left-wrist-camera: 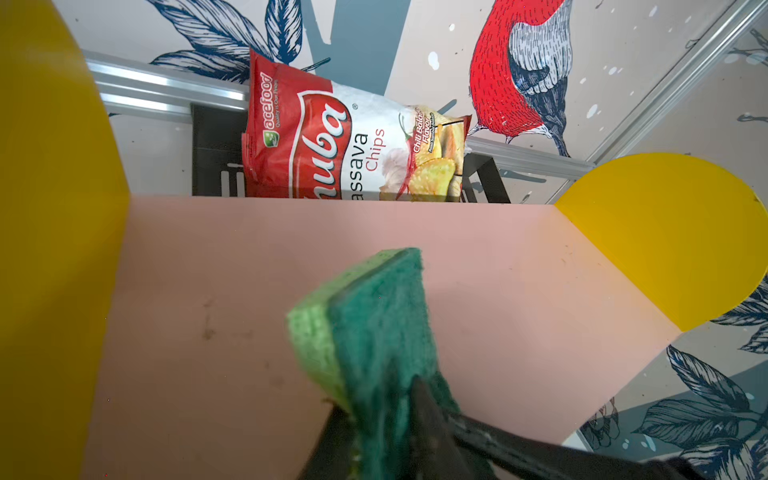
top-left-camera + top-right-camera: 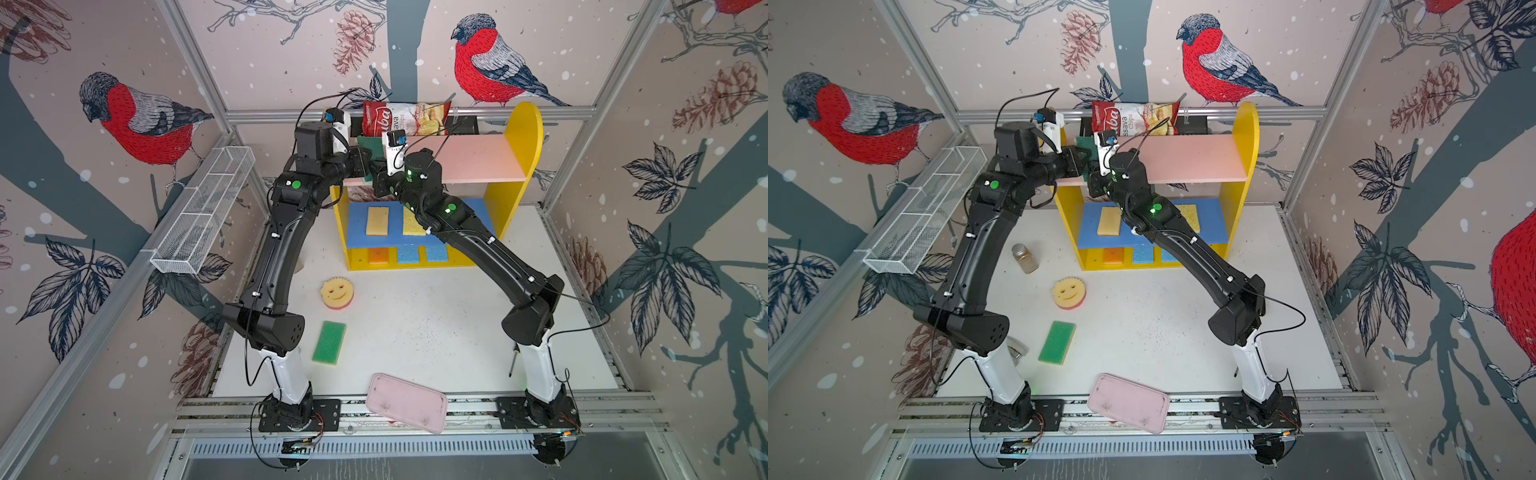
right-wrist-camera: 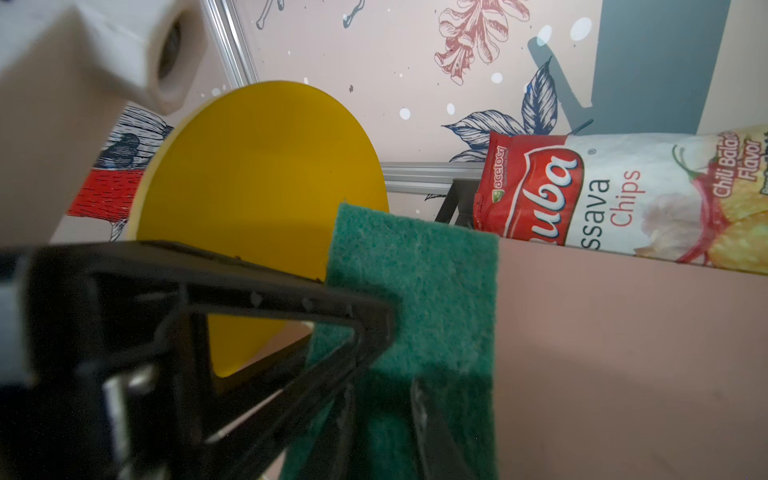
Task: Place and organize the cleaning sponges onto the shelf
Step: 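Lower the green sponge onto the pink shelf and open the left gripper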
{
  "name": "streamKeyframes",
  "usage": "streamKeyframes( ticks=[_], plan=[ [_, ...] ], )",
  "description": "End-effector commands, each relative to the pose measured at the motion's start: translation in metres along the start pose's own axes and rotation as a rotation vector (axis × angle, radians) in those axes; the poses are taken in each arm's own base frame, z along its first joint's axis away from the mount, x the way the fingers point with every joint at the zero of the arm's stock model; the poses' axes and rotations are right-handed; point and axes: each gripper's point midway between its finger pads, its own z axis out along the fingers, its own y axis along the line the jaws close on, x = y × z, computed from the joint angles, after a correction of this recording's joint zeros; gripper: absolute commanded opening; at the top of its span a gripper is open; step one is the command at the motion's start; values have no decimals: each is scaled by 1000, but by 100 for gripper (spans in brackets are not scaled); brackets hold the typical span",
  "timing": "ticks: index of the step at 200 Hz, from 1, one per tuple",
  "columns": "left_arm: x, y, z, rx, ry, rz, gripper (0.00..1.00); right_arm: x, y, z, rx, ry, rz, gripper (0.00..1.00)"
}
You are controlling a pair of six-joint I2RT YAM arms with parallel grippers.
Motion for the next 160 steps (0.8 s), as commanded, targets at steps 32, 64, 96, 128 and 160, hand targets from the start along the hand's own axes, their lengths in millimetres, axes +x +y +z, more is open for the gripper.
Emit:
streamKeyframes(
  ticks=[32,64,96,128,160],
  plan=[
    [-11,-29,-16,-2,-62,56,67,25,-13,9,61,62,-20,22],
    [-25,-44,-46,-22,-162,81,68,27,-21,11,75,68,1,22],
    [-26,-48,-83,-34,-257,81,66,24,-26,11,71,63,29,22],
    [-16,-39,-100,-66,-277,77,65,1,-21,4,32,4,53,22],
    [-3,-35,-96,-74,-237,83,65,-52,-12,-23,-37,-118,74,23]
  ],
)
